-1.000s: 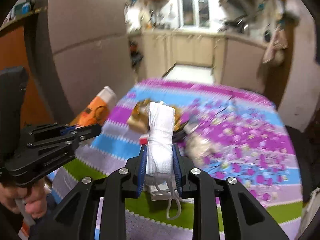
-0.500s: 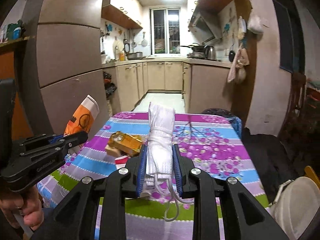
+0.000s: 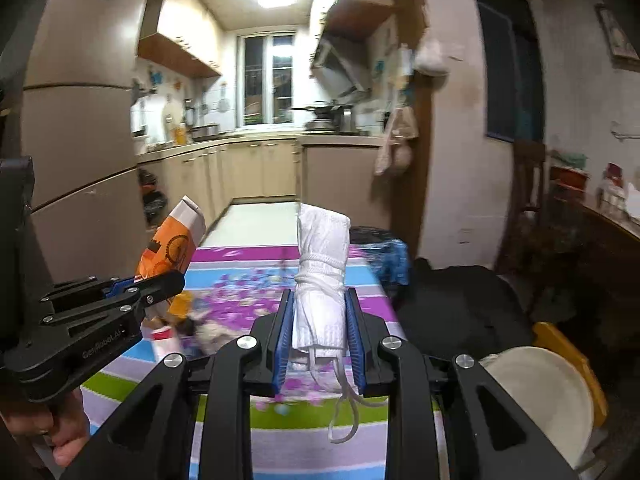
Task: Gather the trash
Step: 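Carry the orange packet and white cloth over the white bucket with both tools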
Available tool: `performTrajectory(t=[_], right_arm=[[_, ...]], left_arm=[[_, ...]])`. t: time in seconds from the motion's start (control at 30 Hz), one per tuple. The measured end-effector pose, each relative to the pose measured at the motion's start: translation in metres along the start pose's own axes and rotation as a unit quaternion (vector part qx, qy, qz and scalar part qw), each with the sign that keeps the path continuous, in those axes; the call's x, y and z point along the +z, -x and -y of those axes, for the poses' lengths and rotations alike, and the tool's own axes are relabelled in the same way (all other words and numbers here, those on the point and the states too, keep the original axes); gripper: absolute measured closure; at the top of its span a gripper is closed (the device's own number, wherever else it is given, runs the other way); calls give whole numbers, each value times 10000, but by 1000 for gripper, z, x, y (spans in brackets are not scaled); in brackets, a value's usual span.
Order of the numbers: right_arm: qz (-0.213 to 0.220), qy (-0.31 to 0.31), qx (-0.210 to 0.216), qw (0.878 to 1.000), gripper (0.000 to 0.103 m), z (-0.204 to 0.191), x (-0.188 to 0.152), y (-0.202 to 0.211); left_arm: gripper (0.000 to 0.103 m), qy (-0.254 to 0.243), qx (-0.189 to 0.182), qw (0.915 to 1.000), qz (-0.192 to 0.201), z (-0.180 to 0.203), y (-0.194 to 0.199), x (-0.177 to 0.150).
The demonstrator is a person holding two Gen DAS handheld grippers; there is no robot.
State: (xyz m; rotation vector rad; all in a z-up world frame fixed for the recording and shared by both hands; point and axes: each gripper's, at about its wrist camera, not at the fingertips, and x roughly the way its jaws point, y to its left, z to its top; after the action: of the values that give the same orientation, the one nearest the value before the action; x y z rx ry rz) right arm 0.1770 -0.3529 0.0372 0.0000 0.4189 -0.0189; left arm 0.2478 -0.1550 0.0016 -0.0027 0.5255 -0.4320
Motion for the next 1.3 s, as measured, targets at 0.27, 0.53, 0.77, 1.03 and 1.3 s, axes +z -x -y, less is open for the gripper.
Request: performTrajectory(t=[0.27,0.53,0.77,1.03,1.3], right_arm=[[-38,-267,-718,9971,77,91,0,19],[-189,-611,-1322,9892,77,188,-13,42],[-467,-834,-1646,9817,77,256,-25,46],[-1382,-1379,-1501,9692,77,339,-52,17],[-2377,-1945,-1146,9447,77,405,-87,-33]], left_arm=[[92,-452,-662,9967,-104,88,-30,13],[92,-810,-1137,9900,-225,161,-53,12],[92,-1028,-1406,9837,-450,209,-71,10],[92,-1234,-1633,9715,-1192,251,-116,4],[92,-1328,-1830,9468,-2290,282,-172,-9]])
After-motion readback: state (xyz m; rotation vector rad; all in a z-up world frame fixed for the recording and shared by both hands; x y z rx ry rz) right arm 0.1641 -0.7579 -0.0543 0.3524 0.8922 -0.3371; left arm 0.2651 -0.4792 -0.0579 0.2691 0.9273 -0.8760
